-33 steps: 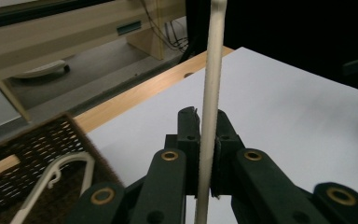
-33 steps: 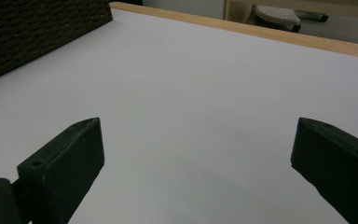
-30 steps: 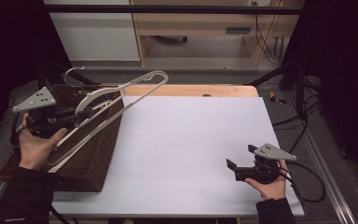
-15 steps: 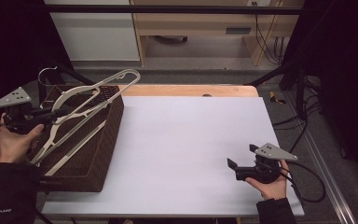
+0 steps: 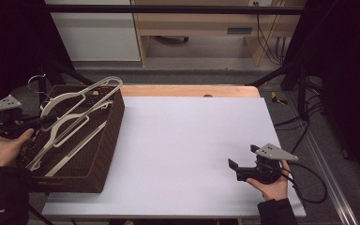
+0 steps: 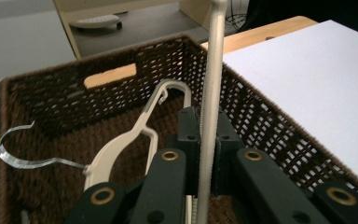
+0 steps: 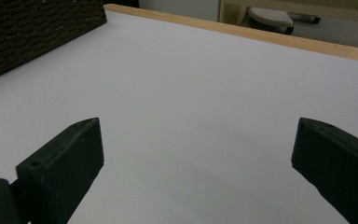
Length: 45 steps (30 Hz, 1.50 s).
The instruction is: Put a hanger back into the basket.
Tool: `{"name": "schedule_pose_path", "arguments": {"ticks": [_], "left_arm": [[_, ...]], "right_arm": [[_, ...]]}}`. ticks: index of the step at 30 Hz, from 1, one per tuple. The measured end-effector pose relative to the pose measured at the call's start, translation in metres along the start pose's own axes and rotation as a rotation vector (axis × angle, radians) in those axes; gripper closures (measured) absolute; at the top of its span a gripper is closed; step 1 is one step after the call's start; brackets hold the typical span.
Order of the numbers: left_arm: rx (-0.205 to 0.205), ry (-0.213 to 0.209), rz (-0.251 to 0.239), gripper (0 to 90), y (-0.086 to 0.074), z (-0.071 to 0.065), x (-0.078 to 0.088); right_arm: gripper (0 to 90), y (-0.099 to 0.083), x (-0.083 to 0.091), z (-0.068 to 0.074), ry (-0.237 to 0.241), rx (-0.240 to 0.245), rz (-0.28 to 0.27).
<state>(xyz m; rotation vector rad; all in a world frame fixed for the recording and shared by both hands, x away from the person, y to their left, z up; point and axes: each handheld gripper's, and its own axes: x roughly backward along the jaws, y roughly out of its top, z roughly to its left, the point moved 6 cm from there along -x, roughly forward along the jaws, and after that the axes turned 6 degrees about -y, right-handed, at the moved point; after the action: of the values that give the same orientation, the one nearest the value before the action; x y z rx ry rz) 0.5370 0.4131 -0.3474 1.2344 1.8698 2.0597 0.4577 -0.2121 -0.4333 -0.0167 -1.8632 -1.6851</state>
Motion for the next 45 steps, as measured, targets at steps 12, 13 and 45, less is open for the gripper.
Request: {"name": "schedule_pose_path", "arguments": {"ticks": [12, 13, 45], "left_arm": [[0.059, 0.037, 0.084, 85.2, -0.028, 0.016, -0.006], [0.070, 0.034, 0.094, 85.2, -0.030, 0.016, -0.009], [0.175, 0.160, 0.049, 48.8, -0.036, -0.003, -0.011]], "right_arm": [[2.7, -0.001, -0.002, 0.001, 0.005, 0.008, 0.012], [2.7, -0.002, -0.002, 0.001, 0.005, 0.008, 0.013], [2.8, 0.000, -0.001, 0.001, 0.009, -0.006, 0.010]]}}
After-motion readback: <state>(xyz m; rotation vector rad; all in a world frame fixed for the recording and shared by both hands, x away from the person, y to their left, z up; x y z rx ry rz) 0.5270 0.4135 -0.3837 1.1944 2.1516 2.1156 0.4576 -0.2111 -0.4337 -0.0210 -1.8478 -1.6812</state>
